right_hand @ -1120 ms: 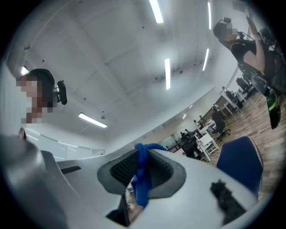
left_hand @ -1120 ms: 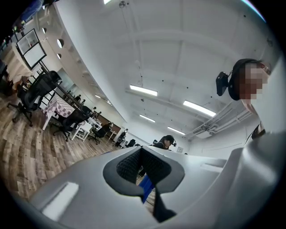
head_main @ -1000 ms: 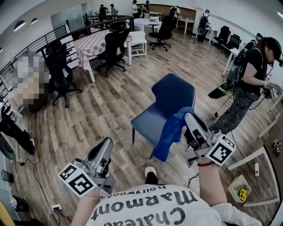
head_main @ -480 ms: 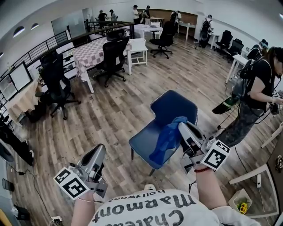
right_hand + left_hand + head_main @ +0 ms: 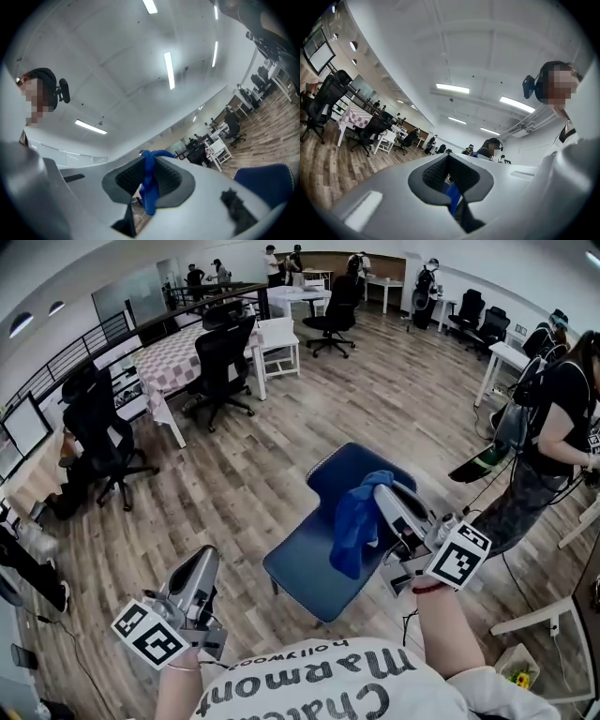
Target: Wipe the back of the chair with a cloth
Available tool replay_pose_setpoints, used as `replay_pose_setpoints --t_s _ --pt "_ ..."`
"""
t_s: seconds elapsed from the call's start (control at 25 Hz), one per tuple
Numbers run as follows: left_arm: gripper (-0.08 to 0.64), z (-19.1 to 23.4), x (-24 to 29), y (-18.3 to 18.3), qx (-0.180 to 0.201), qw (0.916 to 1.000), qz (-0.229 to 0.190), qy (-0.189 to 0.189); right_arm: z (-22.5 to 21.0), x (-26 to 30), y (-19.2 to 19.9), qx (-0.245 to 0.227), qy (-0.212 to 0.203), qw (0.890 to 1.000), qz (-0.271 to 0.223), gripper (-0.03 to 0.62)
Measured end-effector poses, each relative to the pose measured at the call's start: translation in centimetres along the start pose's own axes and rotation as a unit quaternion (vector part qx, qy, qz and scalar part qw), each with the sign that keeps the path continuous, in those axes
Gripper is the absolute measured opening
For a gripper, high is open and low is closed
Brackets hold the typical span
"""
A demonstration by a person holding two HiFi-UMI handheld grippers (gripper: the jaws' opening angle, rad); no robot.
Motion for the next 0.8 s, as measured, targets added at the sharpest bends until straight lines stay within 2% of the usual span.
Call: replay_pose_setpoints --t_s 0.2,0.32,0.48,0.72,0.8 --pt "0.008 0.3 2.4 4.3 -0.02 0.9986 0.047 -0.011 -3.1 -0.2 2.4 0.024 0.02 0.999 0.021 0.071" --pt "0.008 0.7 4.2 6.1 -0.029 0.9968 0.075 0.0 -4.8 -0.2 4.4 0.04 0.036 0.998 0.021 0.071" --pt "0.008 1.9 6.2 6.6 -0.039 0.9959 0.08 0.017 -6.7 -1.6 6.0 0.055 0.067 0.996 0.015 0.071" --pt "0.008 3.8 10.8 7.9 -0.06 0.9951 0.064 0.045 -9.6 -3.4 5.8 0.044 0.119 0.992 0.012 0.071" --pt "0.008 4.8 12.6 8.6 -0.07 0.9929 0.08 0.053 -10.5 -3.4 5.6 0.038 0.134 0.99 0.008 0.069"
Point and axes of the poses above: the fingertips, and each gripper's own axes: x forward along the fingers, z to its left, y out of its underside, the point moved 5 cm from there along -x, backward along the fingers, and after that the axes turned 10 degrees about -z, right-handed, at the moved point
